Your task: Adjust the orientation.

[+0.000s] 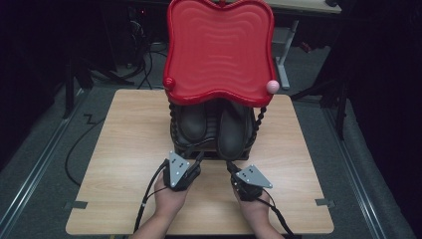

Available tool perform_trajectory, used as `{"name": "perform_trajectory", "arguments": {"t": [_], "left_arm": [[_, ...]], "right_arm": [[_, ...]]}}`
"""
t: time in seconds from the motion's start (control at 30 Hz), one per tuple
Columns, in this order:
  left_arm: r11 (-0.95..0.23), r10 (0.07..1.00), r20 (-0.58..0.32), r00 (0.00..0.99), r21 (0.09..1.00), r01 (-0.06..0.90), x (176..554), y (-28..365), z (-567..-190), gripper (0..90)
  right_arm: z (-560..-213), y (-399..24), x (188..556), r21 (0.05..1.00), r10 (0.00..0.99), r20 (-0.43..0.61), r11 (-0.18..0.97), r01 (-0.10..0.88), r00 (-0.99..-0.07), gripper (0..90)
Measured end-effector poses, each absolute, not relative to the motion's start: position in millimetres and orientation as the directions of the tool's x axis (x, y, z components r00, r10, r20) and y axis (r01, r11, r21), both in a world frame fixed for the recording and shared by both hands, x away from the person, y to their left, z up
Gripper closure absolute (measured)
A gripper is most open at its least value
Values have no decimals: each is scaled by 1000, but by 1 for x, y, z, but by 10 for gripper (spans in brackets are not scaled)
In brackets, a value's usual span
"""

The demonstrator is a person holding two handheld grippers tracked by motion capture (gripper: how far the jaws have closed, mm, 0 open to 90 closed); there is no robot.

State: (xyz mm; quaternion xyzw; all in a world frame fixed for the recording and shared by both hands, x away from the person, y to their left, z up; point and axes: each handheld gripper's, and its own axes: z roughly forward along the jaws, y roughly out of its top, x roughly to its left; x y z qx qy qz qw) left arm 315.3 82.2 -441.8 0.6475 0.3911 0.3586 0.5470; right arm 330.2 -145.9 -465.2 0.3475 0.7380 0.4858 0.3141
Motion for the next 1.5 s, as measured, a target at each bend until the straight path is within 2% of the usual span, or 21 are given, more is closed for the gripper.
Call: {"name": "perform_trajectory", "arguments": {"t": [0.13,0.2,0.33,0.63,0.83,1.33,1.4,1.5], "left_arm": [[-117,891,45,451,984,132,307,93,-460,621],[-159,887,83,454,979,131,307,92,-462,620],[-164,879,86,469,978,127,307,93,-465,621],[-163,870,74,488,976,142,307,92,-471,610],[-157,873,69,483,977,145,306,91,-471,608],[-138,896,71,438,983,124,312,100,-469,595],[-139,904,82,419,985,107,317,101,-467,627],[-137,931,100,350,987,84,328,103,-461,744]], "right_arm": [[-458,-144,346,932,828,-121,284,225,-548,900],[-452,-140,353,930,831,-129,291,226,-541,900],[-446,-135,362,928,836,-121,286,237,-536,900],[-458,-142,360,928,838,-51,240,284,-543,900],[-452,-147,346,955,842,-54,200,218,-536,900],[-435,-149,384,954,885,-61,188,234,-462,899],[-434,-153,383,958,888,-57,177,224,-456,899],[-433,-158,385,960,895,-46,162,227,-444,900]]}}
